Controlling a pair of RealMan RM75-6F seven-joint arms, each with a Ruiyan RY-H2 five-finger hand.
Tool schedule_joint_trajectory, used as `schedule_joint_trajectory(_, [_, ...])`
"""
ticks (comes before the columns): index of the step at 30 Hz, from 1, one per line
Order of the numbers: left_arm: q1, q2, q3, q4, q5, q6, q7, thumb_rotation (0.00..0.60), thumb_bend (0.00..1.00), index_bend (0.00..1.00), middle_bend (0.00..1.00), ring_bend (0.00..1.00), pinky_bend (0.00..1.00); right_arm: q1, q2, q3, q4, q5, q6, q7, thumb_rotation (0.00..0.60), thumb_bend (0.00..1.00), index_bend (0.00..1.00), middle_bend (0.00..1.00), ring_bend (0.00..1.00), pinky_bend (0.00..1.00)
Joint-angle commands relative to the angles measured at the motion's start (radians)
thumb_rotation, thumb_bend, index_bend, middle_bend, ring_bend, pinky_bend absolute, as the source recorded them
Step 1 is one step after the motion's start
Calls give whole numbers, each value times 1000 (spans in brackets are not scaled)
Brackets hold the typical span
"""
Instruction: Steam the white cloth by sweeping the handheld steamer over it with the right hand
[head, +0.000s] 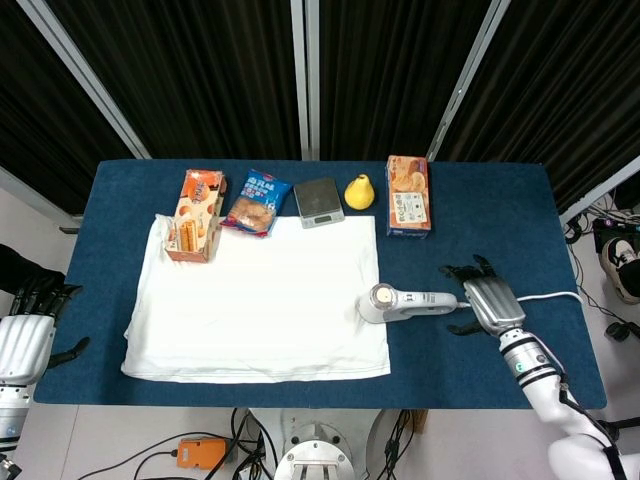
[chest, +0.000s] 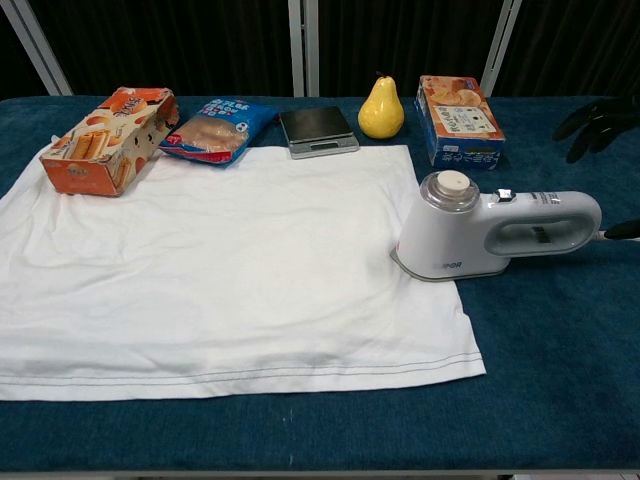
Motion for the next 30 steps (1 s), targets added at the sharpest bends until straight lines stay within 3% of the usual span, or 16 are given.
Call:
schedule_joint_trajectory(1, [0,1,1,0,-1,-2,0,600,117,195,214,80,0,38,-38,10,5,58,-12,-66,600,71,337,394,323,0])
schedule_joint_trajectory(13, [-2,-4,4,6,-7,-15,-13,600,117,195,214,80,0,138,-92,14,2,245,-64,-201,600,62,438,423,333,0])
schedule_joint_trajectory(22, [-6,-5,3,10,-8,-21,-13,600,117,195,214,80,0,208,-111,18,-3,360,-95,-233,600,61,501,494,459,0])
schedule_joint_trajectory(30, [-4,-14,7,22,-11,-24,-17,600,117,195,214,80,0,261,-121,3,1,457,-102,-262,600,61,518,507,480,0])
